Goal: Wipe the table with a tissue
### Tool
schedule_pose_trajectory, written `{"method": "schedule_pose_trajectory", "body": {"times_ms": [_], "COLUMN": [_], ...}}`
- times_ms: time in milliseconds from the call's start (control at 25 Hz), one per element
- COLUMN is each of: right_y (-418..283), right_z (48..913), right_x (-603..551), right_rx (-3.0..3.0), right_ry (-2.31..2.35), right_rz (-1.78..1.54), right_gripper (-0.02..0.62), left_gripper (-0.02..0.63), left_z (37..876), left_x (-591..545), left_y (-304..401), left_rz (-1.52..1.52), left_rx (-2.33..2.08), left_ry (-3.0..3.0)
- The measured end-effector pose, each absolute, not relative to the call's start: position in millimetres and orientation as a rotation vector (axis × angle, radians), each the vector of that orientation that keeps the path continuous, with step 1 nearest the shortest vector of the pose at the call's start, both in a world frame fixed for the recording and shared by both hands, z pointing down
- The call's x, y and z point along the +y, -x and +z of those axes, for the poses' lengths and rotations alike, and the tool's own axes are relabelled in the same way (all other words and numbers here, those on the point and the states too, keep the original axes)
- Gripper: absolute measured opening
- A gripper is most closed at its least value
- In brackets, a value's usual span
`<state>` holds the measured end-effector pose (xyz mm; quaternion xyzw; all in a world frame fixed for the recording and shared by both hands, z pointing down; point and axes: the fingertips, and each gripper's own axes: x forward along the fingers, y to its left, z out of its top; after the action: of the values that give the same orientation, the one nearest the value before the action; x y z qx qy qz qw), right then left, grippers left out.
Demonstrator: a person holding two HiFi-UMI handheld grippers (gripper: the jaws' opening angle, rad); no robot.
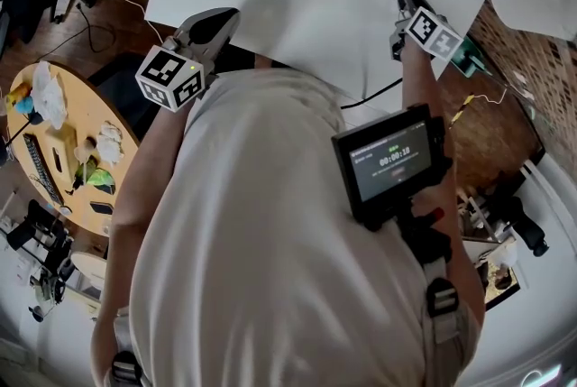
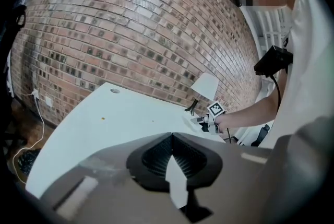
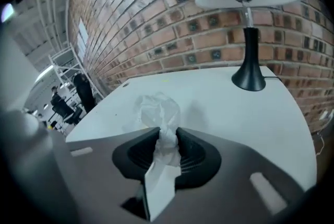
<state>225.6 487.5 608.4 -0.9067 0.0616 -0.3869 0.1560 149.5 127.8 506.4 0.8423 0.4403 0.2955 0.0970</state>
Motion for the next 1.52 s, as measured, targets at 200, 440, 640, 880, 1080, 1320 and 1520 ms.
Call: {"method": "schedule_pose_trajectory", "body": {"times_ms": [200, 440, 640, 880, 1080, 1320, 1520], "right_y": [-217, -244, -262, -241, -200, -177, -180], "right_z": [639, 638, 633, 632, 635, 632, 617], "right_x": [455, 434, 395, 295, 255, 278, 301], "right_rx": [0.317, 0.344, 0.517, 1.051, 1.382, 0.924, 0.496], "right_ry": [2.783, 2.986, 3.117, 3.230, 3.094, 2.935, 2.824], "right_rz": [-1.479, -1.630, -1.618, -1.547, -1.514, -1.543, -1.518], "right_gripper": [0.092, 0.091, 0.081, 0.074, 0.075, 0.091, 0.092], "left_gripper": [0.006, 0.006, 0.006, 0.006, 0.006, 0.006, 0.006], "left_z": [507, 505, 509, 507, 507, 510, 518], "left_x": [132, 128, 116, 100, 97, 94, 89], "left_y": [-156, -161, -169, -181, -200, -213, -230], "left_rz": [0.877, 0.882, 0.902, 0.891, 0.879, 0.843, 0.845], "left_rx": [1.341, 1.378, 1.369, 1.417, 1.477, 1.614, 1.704], "left_ry": [-2.474, -2.464, -2.454, -2.435, -2.390, -2.290, -2.208]}}
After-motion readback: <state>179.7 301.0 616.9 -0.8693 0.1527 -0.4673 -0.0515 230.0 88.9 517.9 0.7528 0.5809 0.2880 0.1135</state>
